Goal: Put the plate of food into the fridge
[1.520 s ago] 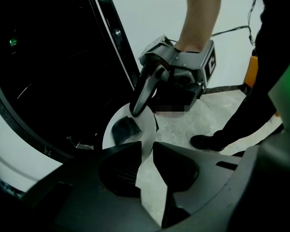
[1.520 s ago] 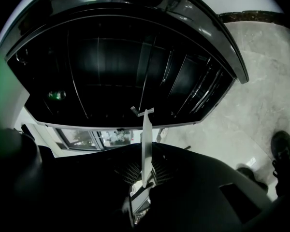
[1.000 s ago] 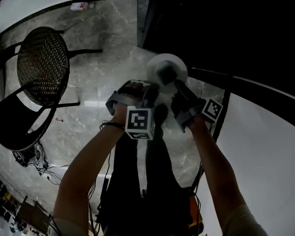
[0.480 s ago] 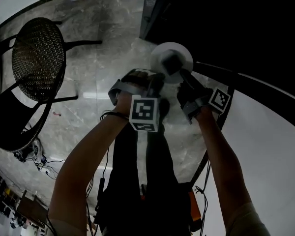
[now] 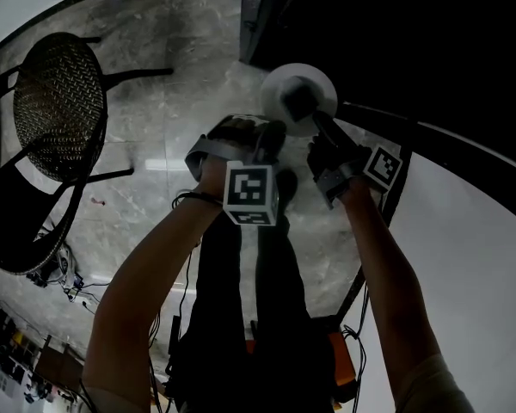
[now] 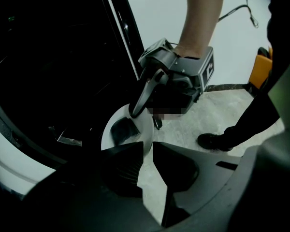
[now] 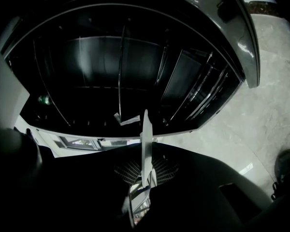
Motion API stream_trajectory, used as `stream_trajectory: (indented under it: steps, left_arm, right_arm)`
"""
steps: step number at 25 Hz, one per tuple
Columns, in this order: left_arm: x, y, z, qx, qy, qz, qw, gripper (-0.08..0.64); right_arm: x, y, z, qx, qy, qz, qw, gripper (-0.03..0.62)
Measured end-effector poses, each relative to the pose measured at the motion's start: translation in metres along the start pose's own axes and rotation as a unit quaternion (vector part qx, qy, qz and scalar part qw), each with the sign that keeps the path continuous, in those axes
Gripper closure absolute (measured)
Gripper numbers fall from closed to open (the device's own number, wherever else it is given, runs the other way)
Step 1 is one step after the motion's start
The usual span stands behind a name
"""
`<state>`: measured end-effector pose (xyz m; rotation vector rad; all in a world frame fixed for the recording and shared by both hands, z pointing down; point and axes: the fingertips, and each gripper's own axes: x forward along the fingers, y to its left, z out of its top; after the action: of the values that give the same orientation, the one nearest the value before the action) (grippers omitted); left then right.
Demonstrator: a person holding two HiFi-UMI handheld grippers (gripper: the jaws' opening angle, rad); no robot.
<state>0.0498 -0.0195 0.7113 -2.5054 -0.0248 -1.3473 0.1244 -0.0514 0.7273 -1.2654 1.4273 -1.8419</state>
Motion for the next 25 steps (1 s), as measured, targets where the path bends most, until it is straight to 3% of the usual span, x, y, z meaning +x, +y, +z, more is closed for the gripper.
stream_trajectory:
  steps: [5,13,25]
  left_arm:
    - [0.013,0.004,-0.001,0.015,0.007,0.007,0.9998,0.499]
    - [0.037,0.016,-0.006,-0.005,0.022,0.025,0.9994,0.500]
    - [0.063,0.018,-0.010,0.018,0.023,0.029,0.9991,0.500]
  right_arm:
    - [0.003,-0.008,0.007,0.005,-0.010,0.003,1.000,0.547]
    - [0.014,-0.026,0.024,0.022,-0.035,0.009,0.999,0.546]
    - [0.022,-0.046,0.038,0.021,-0.048,0.017,0.998,0.548]
